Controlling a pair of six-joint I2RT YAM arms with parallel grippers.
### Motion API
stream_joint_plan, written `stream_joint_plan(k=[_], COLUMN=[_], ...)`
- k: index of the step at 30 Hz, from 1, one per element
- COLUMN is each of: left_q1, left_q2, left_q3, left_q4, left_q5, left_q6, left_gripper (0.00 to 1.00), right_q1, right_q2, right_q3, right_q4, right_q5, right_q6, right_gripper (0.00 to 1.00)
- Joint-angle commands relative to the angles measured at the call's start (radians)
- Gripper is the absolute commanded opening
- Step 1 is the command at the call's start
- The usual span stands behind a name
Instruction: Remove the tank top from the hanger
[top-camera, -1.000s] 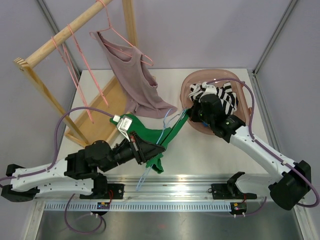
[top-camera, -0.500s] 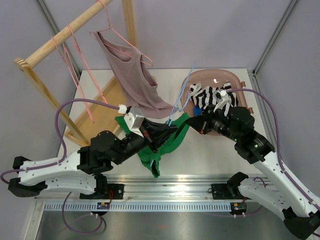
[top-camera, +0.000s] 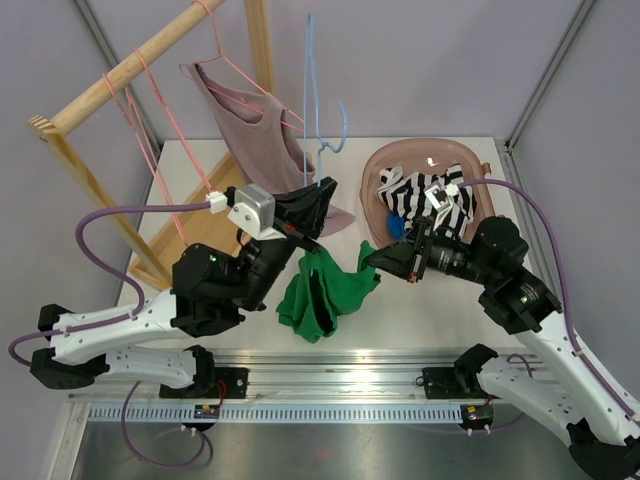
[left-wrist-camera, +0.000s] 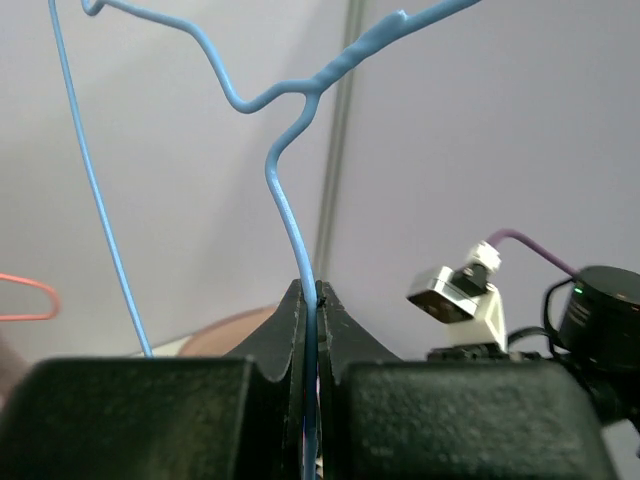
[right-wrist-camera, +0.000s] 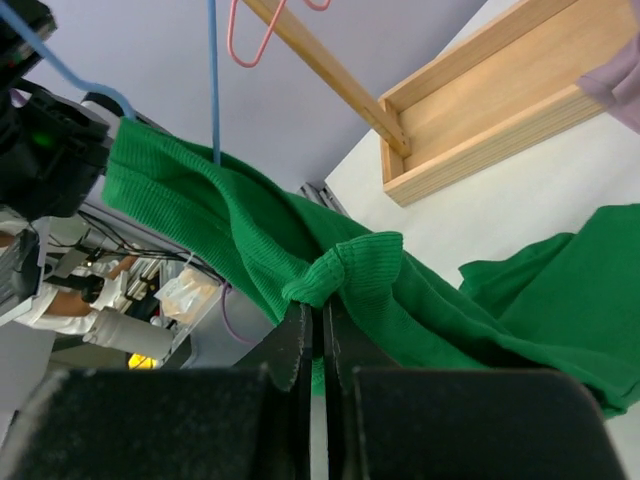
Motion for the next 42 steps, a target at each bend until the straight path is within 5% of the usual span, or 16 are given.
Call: stream_joint_plan(k=[1, 8, 16, 21, 26, 28, 31, 37, 42], left_q1=[0.023, 0.089, 0.178, 0.177, 0.175, 0.175, 0.177, 0.190, 0.380], left_q2=[-0.038, -0.070, -0.092, -0.129, -0.193, -0.216, -0.219, -0.215, -0.163], left_q3=[-0.074, -0.247, -0.261, -0.203, -0.182, -0.177, -0.159, -0.094, 0.022], left_q4=[0.228, 0.320, 0.252, 0.065, -0.135, -0.226, -0.337, -0.471, -0.581], left_q5=[-0.090, 0.048, -0.042, -0.053, -0.235, -0.312, -0.442, -0.576, -0.405], left_q6=[0.097, 0.163, 0.040, -0.182, -0.412, -0.509, -0.603, -0.709, -0.826], left_gripper=[0.00, 0.00, 0.00, 0.00, 0.00, 0.00, 0.00, 0.00, 0.00], right_q1=[-0.002, -0.002, -0.002, 0.000, 0.053, 0.094, 0.128, 0.141, 0.139], right_q2=[0.015, -0.004, -0.039, 0.034, 0.138, 0.191, 0.257, 0.271, 0.279], right_q3=[-0.002, -0.025, -0.011, -0.090, -0.189, -0.187, -0.160, -0.132, -0.146], right_q4=[0.113, 0.328, 0.173, 0.213, 0.299, 0.271, 0.143, 0.053, 0.062], right_q5=[-0.064, -0.192, -0.137, -0.103, -0.025, 0.059, 0.215, 0.355, 0.351], right_q6=[0.041, 0.102, -0.001, 0.028, 0.056, 0.041, 0.006, -0.010, 0.001], right_gripper=[0.00, 0.00, 0.00, 0.00, 0.00, 0.28, 0.99, 1.00, 1.00])
